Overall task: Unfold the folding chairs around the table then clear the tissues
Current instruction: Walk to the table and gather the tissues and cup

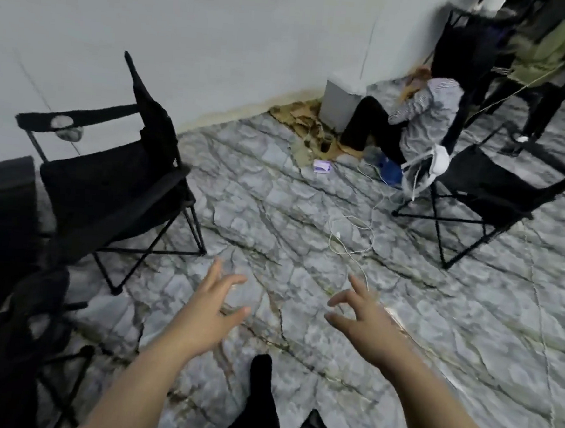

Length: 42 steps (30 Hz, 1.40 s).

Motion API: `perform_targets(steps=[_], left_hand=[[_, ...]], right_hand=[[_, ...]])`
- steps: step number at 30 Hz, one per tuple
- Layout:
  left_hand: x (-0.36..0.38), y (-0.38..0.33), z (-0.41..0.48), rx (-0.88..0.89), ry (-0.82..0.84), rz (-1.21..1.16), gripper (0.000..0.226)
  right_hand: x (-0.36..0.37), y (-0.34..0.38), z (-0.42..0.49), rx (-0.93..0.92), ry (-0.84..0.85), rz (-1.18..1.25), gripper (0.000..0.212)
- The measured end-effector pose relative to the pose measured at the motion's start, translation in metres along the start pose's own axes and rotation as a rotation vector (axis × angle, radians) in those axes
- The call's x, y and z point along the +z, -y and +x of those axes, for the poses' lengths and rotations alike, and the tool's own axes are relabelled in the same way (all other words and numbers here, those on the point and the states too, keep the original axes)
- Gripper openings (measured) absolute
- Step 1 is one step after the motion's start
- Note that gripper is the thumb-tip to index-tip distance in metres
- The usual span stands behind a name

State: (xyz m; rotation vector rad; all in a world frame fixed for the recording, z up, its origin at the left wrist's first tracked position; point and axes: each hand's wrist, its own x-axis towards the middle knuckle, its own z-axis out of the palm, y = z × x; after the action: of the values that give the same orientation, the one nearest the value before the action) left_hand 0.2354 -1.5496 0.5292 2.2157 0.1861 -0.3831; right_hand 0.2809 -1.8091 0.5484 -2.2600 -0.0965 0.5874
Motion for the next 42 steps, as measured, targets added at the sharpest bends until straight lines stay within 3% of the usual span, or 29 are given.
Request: perform_targets(steps=[2,7,11,15,23,25,31,35,42], left_hand=[[-0.019,-0.007,0.044,-0.022,-0.007,-0.043,0.017],[-0.085,-0.042,0.163,-0.026,-0.064,-0.070,0.026],[-0.130,-0.068,0.247,0.013,-0.162,0.000,0.010],[-0.155,-0.081,0.330,0.037,-0.198,0.049,0.018],[-0.201,-0.113,0.498,-0.039,-0.305,-0.089,0.007],[-0.220,-0.122,0.524,-0.103,-0.351,-0.139,0.019],[-0.269,-0.094,0.579,-0.224,-0.489,-0.279,0.026],[-0.318,-0.060,0.632,-0.308,-0.536,-0.339,0.023],[-0.457,0.001,0.730,-0.333,-0.580,-0.335,0.050]], right_hand=[[-0.010,0.020,0.055,-0.023,0.068,0.008,0.007],[-0.057,0.071,0.188,-0.103,0.061,-0.013,0.016],[-0.095,0.089,0.278,-0.146,-0.006,-0.018,0.013],[-0.132,0.099,0.372,-0.187,0.004,-0.020,0.020],[-0.206,0.156,0.578,-0.271,0.130,-0.083,0.021],[-0.214,0.180,0.623,-0.291,0.172,-0.070,0.014],[-0.190,0.251,0.734,-0.327,0.388,-0.091,0.015],[-0.156,0.301,0.808,-0.360,0.542,-0.139,0.030],[-0.100,0.434,0.939,-0.417,0.621,-0.246,0.042]])
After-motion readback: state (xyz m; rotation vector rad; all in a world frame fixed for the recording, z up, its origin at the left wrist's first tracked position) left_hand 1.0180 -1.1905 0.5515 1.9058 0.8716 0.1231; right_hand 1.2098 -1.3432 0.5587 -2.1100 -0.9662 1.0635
